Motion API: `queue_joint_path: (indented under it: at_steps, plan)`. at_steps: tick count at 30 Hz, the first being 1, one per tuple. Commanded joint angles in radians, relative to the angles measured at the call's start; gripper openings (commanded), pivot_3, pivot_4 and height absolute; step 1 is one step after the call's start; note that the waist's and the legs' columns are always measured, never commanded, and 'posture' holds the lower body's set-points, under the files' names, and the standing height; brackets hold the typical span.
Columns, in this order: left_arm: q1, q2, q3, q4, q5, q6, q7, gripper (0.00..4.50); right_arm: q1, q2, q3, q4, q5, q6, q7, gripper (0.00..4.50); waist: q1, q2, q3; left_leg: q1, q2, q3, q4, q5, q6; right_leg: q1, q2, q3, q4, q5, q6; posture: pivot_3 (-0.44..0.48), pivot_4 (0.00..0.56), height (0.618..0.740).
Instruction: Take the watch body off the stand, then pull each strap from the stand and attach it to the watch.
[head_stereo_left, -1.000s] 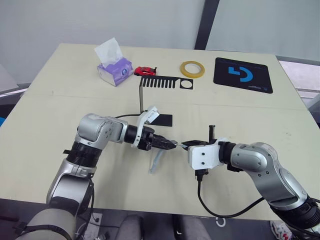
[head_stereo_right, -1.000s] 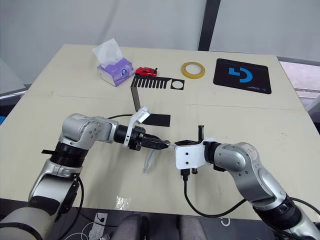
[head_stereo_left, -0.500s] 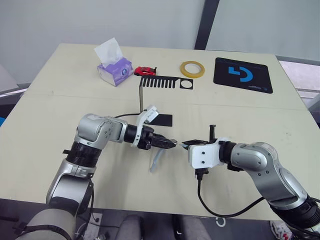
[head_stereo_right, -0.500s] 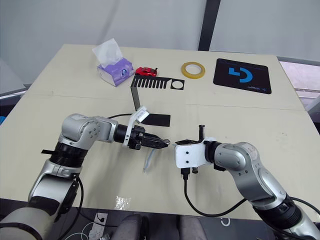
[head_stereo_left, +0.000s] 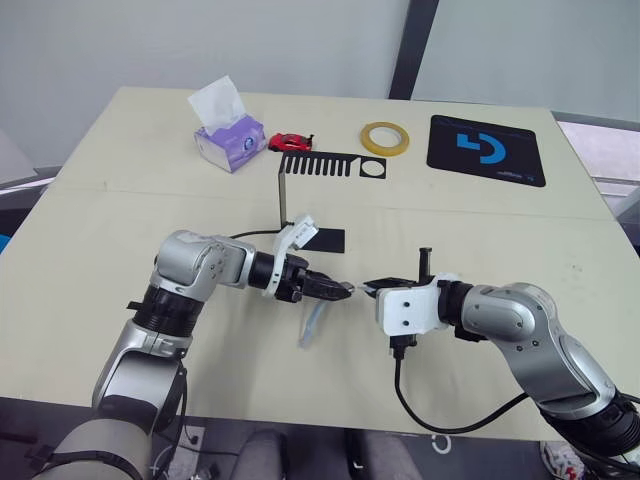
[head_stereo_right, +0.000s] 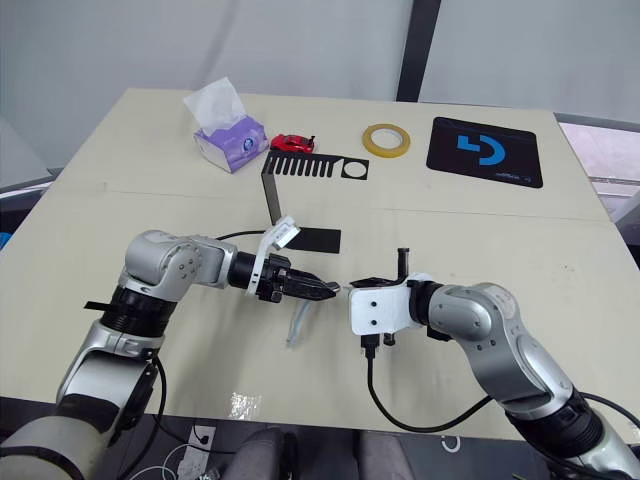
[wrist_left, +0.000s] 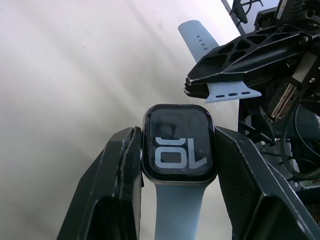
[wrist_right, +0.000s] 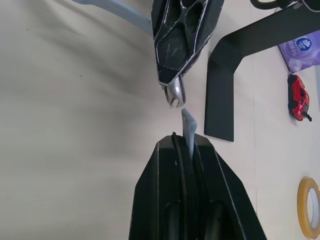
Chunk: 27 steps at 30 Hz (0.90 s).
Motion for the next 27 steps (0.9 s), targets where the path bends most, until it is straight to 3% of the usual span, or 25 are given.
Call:
queue_joint_path:
  at_steps: [1,27]
  plan:
    - [-0.014,-0.008,0.018,-0.034,-0.021,-0.002,-0.003,1.74,-0.011,0.001,-0.021,-0.036,0.005,-0.004,-0.001,0.00,0.000,0.000,0.000,0.000,0.000,0.000,0.000,0.000,0.000,0.000,0.000,0.000,0.000,0.000,0.000,0.000,0.150,0.738]
    - [-0.025,-0.027,0.049,-0.043,-0.040,0.032,0.018,1.74,-0.012,0.007,-0.012,-0.029,0.001,-0.005,0.003,0.00,0.000,0.000,0.000,0.000,0.000,0.000,0.000,0.000,0.000,0.000,0.000,0.000,0.000,0.000,0.000,0.000,0.150,0.738]
